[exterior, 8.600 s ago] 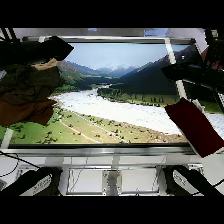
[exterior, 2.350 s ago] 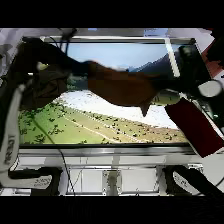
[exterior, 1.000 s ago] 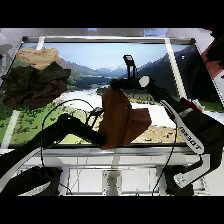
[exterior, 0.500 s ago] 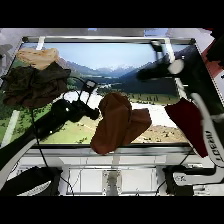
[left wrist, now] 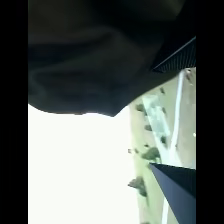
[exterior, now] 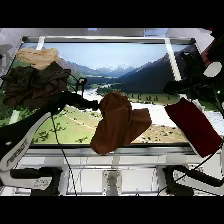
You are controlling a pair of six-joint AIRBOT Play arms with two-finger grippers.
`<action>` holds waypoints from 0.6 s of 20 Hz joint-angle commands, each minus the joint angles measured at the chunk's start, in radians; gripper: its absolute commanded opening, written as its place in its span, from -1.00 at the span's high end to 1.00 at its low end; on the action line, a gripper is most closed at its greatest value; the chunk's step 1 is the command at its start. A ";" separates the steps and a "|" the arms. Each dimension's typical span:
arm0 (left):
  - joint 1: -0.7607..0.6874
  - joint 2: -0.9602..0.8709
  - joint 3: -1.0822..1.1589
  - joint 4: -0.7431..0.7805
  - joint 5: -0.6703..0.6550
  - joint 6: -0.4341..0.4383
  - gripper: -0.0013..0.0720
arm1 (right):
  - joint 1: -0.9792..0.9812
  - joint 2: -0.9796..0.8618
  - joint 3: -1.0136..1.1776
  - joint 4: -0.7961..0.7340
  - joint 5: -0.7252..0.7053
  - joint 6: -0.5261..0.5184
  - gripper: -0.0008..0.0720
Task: Fold the shirts.
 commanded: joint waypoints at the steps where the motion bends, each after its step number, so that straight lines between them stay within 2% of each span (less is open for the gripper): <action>1: 0.016 -0.112 0.101 -0.087 -0.009 0.039 -0.70 | 0.029 0.009 -0.042 0.047 0.015 -0.034 -0.34; 3: 0.016 -0.147 0.161 -0.090 0.014 0.039 -0.70 | 0.058 0.009 -0.059 0.050 0.011 -0.034 -0.34; 7: 0.021 -0.228 0.235 -0.106 0.160 0.040 -0.70 | 0.103 0.009 -0.076 0.052 -0.014 -0.034 -0.35; 10: 0.021 -0.234 0.235 -0.134 0.200 0.114 -0.69 | 0.106 0.009 -0.076 0.050 -0.017 -0.034 -0.35; 12: 0.021 -0.236 0.235 -0.153 0.209 0.129 -0.68 | 0.107 0.009 -0.076 0.050 -0.018 -0.034 -0.35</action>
